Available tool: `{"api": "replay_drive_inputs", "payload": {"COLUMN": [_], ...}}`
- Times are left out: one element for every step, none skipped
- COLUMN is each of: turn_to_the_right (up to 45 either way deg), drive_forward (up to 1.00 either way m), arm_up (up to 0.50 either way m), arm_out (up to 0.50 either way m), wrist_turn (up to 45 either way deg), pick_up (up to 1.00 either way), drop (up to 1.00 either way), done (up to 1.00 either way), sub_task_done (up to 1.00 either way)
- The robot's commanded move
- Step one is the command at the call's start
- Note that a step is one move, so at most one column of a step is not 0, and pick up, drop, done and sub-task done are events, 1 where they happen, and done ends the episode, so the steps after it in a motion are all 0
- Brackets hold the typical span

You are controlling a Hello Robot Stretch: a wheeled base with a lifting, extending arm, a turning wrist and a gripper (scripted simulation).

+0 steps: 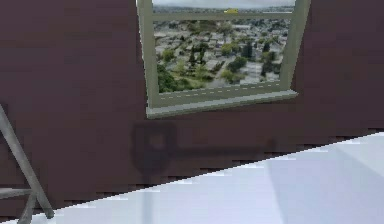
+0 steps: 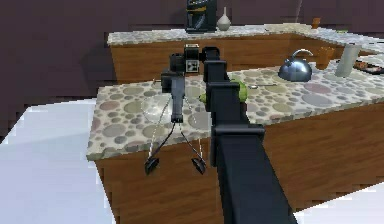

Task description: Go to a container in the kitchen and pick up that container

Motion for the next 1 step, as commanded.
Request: {"api": "replay_drive_inputs", "payload": {"turn_to_the_right": [0.0], "drive_forward": [0.00], "arm_up": [0.00], "arm_out": [0.00], "wrist_turn": [45.0], "pick_up": [0.00], "drop": [0.00], "done": [0.00], "sub_task_done": [0.00]}}
